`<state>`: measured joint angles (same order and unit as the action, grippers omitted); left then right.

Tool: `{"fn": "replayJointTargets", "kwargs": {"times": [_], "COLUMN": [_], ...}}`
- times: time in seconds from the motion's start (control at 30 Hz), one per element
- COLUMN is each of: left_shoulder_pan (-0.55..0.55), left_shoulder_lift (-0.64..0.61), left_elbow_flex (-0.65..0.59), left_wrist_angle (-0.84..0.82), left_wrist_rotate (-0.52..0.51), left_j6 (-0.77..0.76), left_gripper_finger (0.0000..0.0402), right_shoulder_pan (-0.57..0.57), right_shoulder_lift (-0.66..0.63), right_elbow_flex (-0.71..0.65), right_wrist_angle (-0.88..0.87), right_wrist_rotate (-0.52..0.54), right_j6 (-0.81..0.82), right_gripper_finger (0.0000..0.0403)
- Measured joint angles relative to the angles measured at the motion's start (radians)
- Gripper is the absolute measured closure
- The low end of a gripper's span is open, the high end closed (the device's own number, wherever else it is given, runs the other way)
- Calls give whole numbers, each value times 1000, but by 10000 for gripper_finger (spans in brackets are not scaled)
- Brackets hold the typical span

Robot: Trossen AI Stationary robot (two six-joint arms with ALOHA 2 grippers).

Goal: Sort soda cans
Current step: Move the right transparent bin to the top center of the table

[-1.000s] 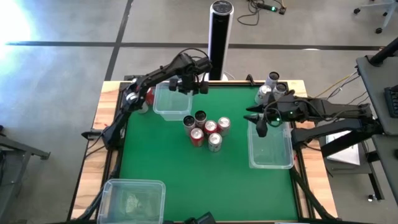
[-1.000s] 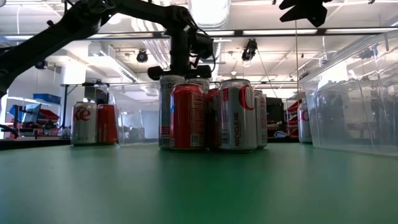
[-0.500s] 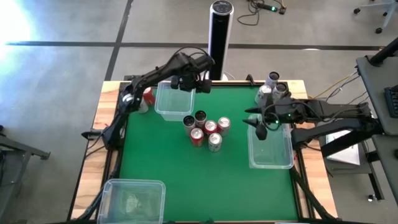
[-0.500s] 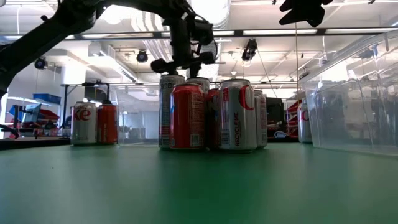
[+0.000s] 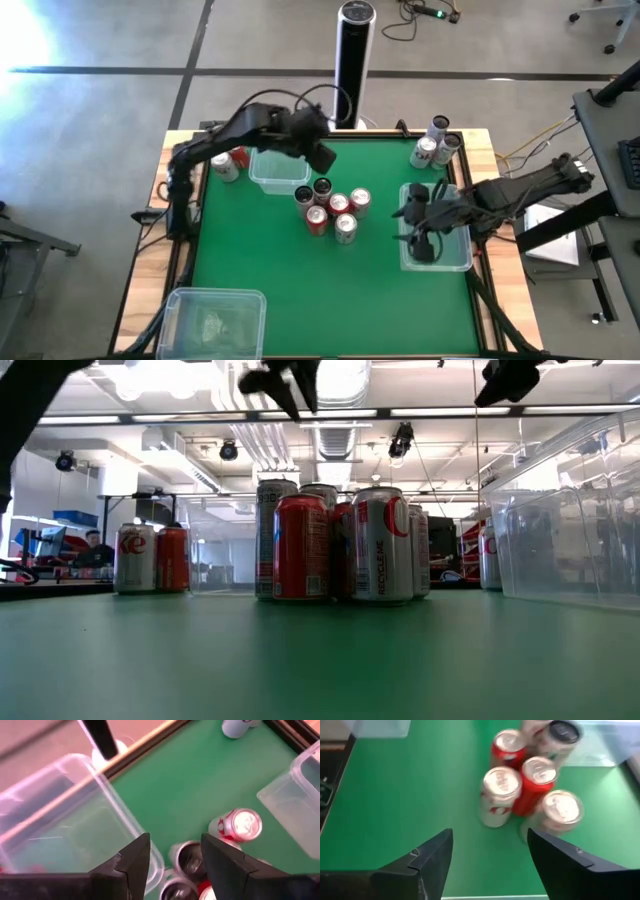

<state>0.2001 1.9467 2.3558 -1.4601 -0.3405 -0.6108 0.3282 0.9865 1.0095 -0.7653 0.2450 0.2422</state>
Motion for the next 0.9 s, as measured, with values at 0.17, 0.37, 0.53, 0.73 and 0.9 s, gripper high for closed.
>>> {"fn": "replayJointTargets", "kwargs": {"times": [0.17,0.37,0.53,0.73,0.9], "left_shoulder_pan": [-103,-244,-359,-449,-455], "left_shoulder_lift": [-81,-189,-273,-371,-384], "left_elbow_flex": [-9,-62,-157,-332,-421], "left_wrist_angle": [-112,-111,-111,-82,-10], "left_wrist_rotate": [-119,-122,-201,-211,-228], "left_j6": [-40,43,118,120,105], "left_gripper_finger": [221,181,161,162,169], "right_shoulder_pan": [75,139,219,312,386], "right_shoulder_lift": [117,303,374,377,384], "right_elbow_flex": [160,425,503,458,421], "right_wrist_angle": [-101,-393,-566,-616,-642], "right_wrist_rotate": [141,149,145,122,24], "right_j6": [-80,37,204,424,542], "right_gripper_finger": [120,108,113,121,114]}}
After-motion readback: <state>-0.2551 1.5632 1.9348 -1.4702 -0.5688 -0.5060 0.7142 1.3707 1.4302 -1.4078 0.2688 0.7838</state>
